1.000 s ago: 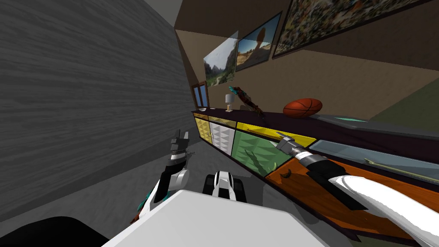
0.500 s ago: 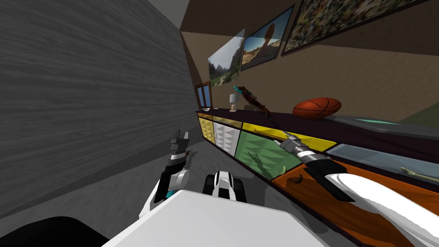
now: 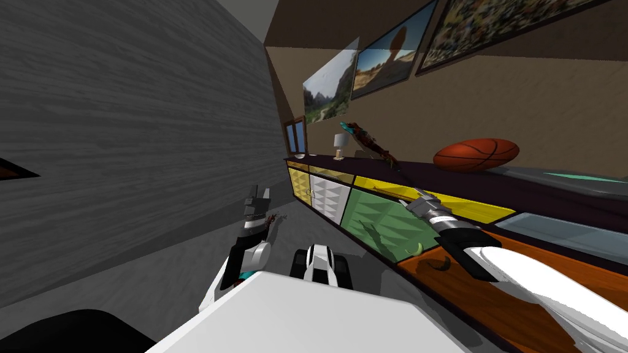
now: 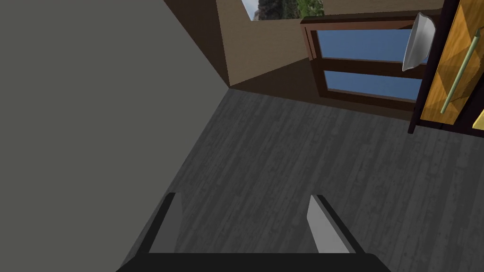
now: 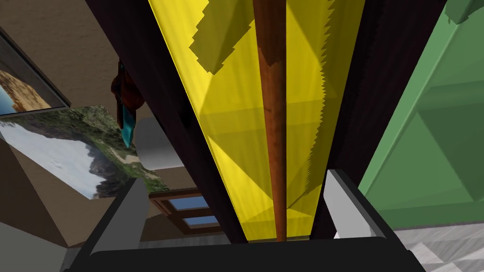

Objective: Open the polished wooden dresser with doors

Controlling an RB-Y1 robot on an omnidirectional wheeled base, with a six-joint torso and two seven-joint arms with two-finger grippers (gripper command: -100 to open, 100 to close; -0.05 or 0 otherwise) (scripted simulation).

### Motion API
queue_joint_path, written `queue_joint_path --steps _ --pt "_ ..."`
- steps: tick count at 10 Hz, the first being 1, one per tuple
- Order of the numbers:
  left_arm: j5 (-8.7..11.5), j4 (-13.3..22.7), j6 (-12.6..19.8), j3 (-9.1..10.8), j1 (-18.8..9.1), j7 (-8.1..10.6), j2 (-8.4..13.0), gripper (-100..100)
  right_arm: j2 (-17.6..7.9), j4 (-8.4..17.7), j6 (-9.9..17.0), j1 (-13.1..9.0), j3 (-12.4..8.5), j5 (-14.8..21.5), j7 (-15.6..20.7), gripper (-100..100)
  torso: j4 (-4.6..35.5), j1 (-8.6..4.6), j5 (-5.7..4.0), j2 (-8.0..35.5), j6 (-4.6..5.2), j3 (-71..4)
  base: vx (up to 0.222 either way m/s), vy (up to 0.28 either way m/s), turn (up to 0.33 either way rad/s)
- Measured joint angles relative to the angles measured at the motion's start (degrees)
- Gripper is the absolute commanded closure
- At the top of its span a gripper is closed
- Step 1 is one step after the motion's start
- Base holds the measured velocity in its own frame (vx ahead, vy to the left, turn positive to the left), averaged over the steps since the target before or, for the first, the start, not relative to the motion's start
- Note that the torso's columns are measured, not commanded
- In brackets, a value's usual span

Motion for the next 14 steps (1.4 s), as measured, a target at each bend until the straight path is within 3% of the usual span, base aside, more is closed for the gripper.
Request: queue_joint_path --steps 5,7,10,11,14 --pt "0.0 0.0 0.0 0.0 0.0 0.0 0.0 0 1.36 4.72 4.83 -3.2 0.54 0.8 -0.56 -100 0.0 -0.11 -0.03 0.01 0.0 0.01 0.01 0.098 0.064" --pt "0.0 0.0 0.0 0.0 0.0 0.0 0.0 0 1.59 6.37 8.45 -4.18 1.54 0.51 -0.71 -100 0.01 0.07 0.03 0.02 0.01 0.01 0.014 0.136 0.095" --pt "0.0 0.0 0.0 0.0 0.0 0.0 0.0 0 1.95 10.57 12.65 -6.6 1.56 0.0 -1.31 -100 0.02 -0.04 0.0 0.07 0.01 0.03 0.009 0.142 0.097" --pt "0.0 0.0 0.0 0.0 0.0 0.0 0.0 0 3.09 12.52 13.65 -8.05 1.43 1.38 -1.82 -100 0.01 -0.02 -0.01 0.03 0.01 0.03 0.018 0.131 0.084" --pt "0.0 0.0 0.0 0.01 0.01 0.0 0.0 0 4.29 15.04 16.63 -9.3 1.26 2.22 -2.88 -100 0.0 -0.21 -0.05 0.0 0.03 -0.01 0.024 0.084 0.053"
